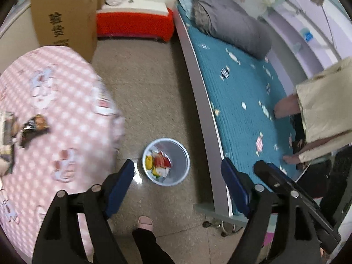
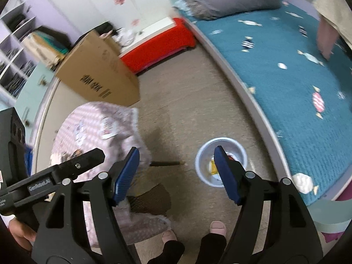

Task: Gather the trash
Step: 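Grasp the green-white box with the left tool while the right tool grasps the dark snack wrapper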

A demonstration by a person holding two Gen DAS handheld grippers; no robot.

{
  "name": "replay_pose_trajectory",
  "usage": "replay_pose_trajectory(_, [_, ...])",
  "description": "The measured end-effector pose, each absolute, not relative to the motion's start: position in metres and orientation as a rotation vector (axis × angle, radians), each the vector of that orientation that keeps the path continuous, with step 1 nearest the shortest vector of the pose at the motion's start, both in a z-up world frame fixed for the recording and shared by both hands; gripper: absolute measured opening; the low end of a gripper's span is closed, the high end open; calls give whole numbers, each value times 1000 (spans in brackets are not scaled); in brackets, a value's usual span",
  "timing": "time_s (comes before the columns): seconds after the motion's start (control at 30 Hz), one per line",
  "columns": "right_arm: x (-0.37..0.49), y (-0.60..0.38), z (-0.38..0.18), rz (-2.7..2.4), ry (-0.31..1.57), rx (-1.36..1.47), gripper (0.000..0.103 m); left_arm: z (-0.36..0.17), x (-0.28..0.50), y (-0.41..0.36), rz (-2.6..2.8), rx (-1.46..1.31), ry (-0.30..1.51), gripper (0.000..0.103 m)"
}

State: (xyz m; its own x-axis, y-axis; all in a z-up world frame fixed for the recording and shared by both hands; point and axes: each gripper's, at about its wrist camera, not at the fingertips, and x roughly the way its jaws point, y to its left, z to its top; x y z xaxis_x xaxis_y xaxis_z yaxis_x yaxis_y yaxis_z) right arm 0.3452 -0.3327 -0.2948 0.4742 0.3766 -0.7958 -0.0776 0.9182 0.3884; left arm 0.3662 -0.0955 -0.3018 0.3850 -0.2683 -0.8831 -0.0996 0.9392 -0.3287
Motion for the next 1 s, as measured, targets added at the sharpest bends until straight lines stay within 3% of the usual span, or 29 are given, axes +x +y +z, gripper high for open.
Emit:
replay_pose_trajectory(0.5, [295, -85, -286, 427, 1059, 265, 69, -270, 265, 183, 92, -477, 1061, 79])
replay_pose_trajectory(0.73, [266, -14, -297, 398, 1084, 290, 69, -302, 223, 277, 142, -486, 1156, 79])
replay_pose_trajectory(1.0, [256, 18, -307, 341, 1117, 229, 70, -368, 214, 304, 115, -598, 1293, 79])
